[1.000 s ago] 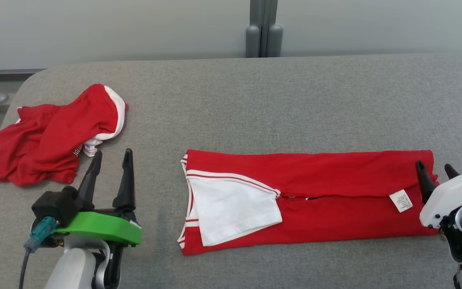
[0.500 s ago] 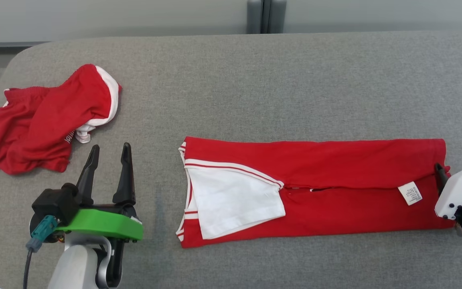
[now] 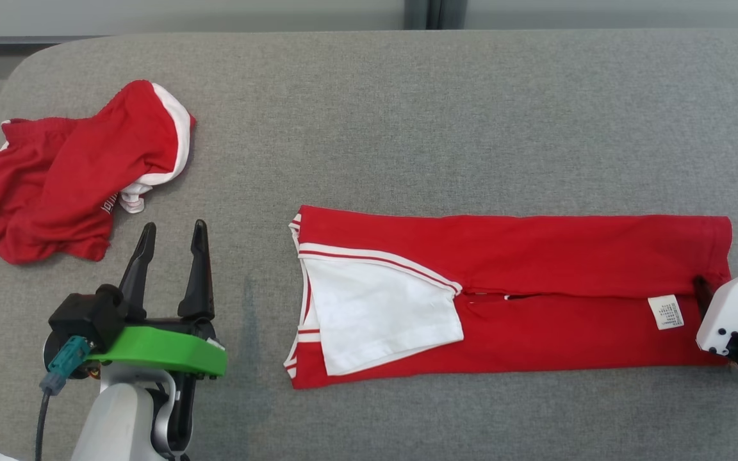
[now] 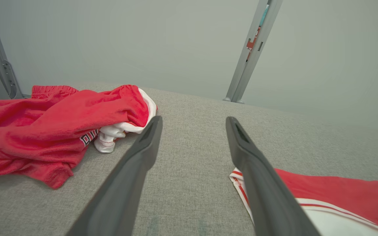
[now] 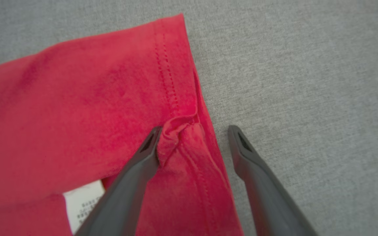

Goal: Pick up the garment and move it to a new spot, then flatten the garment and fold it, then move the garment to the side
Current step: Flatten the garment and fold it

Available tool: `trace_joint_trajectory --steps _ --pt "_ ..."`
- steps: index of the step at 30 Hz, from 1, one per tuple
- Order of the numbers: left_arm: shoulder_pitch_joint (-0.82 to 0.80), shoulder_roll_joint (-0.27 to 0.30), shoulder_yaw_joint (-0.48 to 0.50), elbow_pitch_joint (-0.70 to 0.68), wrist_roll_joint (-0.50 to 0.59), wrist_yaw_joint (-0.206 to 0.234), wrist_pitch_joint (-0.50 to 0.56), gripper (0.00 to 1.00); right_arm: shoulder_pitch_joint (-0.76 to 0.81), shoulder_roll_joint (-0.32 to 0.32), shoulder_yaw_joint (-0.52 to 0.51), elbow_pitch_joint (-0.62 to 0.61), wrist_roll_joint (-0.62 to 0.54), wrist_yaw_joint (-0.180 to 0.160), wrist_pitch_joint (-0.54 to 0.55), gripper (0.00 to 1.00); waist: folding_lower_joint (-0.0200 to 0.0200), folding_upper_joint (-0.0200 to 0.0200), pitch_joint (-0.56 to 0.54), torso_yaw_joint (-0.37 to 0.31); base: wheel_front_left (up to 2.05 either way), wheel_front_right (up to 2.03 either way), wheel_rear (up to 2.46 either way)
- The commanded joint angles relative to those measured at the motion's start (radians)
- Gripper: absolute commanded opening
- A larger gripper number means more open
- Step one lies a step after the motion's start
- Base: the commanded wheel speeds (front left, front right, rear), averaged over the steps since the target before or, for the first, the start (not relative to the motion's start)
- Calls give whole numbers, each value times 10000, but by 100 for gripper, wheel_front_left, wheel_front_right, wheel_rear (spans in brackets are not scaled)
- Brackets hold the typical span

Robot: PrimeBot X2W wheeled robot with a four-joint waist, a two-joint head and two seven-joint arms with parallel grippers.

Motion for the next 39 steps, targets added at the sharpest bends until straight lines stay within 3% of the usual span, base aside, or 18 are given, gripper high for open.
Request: trace_joint_trajectory --steps 1,7,8,9,10,19,30,35,39 --pt "-189 -12 23 26 3 -57 1 100 -124 -60 70 179 164 -14 26 100 0 0 37 -10 0 0 0" --pt "-249 20 23 79 56 -58 1 100 -266 -252 604 810 667 -13 478 99 0 0 120 8 0 0 0" --pt "-255 19 14 96 60 -59 1 100 -274 -294 670 918 769 -8 597 56 0 0 119 24 0 0 0" --pt "-262 17 7 100 61 -61 1 100 -281 -336 696 964 821 -8 640 21 0 0 114 37 0 0 0" --pt "-262 17 3 111 64 -60 1 100 -288 -397 719 1012 849 -8 662 0 0 0 105 49 0 0 0" --pt "-129 31 11 120 63 -61 1 100 -551 -898 -397 508 -55 -20 -495 0 0 0 -63 -14 0 0 0" --pt "236 -61 55 159 61 -63 1 100 10 -736 -2181 -1108 -1395 -16 -149 0 0 0 -522 -296 0 0 0" --pt "408 -90 36 154 28 -64 1 100 305 -271 -1447 -2016 -1291 -16 257 0 0 0 -772 -420 0 0 0" --pt "543 -128 16 168 -1 -64 1 100 612 208 -44 -2859 -725 -14 831 0 0 0 -987 -435 0 0 0"
